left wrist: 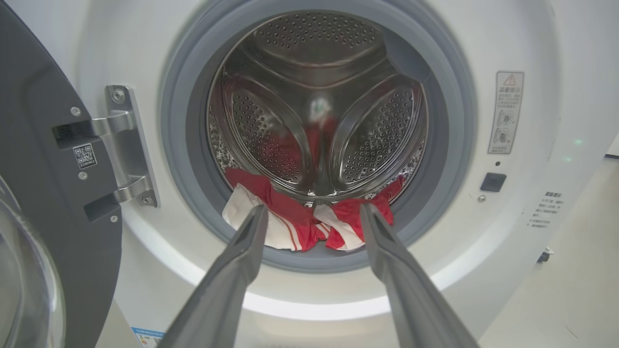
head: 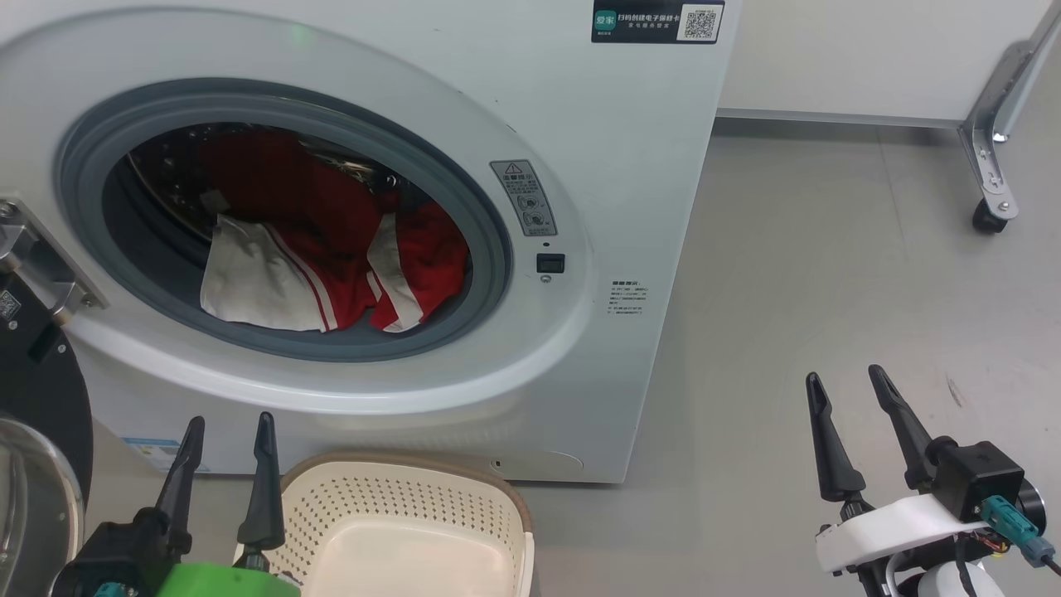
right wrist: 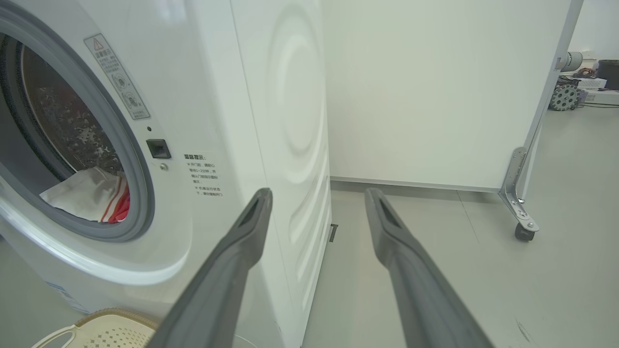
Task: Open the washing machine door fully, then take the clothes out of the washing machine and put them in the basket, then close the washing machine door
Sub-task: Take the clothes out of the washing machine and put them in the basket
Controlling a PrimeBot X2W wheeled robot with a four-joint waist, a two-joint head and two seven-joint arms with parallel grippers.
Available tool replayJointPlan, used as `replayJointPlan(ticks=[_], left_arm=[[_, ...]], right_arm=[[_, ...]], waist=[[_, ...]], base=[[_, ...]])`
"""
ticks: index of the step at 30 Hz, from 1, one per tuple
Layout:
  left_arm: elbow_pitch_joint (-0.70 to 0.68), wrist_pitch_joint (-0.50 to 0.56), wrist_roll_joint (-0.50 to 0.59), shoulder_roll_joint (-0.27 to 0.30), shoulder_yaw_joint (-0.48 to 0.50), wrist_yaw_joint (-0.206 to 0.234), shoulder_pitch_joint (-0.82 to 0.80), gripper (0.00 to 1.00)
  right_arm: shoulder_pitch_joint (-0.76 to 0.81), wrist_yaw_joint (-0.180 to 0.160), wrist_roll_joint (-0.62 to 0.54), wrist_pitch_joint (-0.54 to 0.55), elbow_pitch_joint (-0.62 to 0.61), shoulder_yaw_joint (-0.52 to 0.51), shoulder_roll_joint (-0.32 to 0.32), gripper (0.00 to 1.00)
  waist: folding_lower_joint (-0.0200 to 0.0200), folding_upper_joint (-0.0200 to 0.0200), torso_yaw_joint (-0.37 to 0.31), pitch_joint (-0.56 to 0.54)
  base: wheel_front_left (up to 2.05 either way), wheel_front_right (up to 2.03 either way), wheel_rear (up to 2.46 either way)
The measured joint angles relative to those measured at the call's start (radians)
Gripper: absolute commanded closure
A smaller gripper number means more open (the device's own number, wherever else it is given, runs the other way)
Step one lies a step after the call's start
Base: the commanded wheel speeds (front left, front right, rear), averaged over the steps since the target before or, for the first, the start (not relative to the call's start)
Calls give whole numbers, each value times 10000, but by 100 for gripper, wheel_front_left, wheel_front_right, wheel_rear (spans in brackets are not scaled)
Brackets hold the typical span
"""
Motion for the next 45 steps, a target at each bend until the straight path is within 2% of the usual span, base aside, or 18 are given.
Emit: replayJointPlan(ticks=[17,30,42,45], left_arm=[[79,0,21,-6,23,-2,0,0],[192,82,23,100,2,-2,-290,0],[796,1181,-6,495,226,4,-2122,0],[1104,1639,-192,625,449,150,-2670,0]], right_arm=[[-7,29,-15,0,-29,59,6,0],[-58,79,-102,0,-372,272,-2,0],[-511,82,-86,-2,-639,389,4,0],[-668,82,-65,0,-679,382,6,0]], waist=[[0,0,-77,171],[0,0,-538,994],[0,0,-1437,2094],[0,0,-1722,2361]], base=[[0,0,0],[0,0,0],[0,0,0],[0,0,0]])
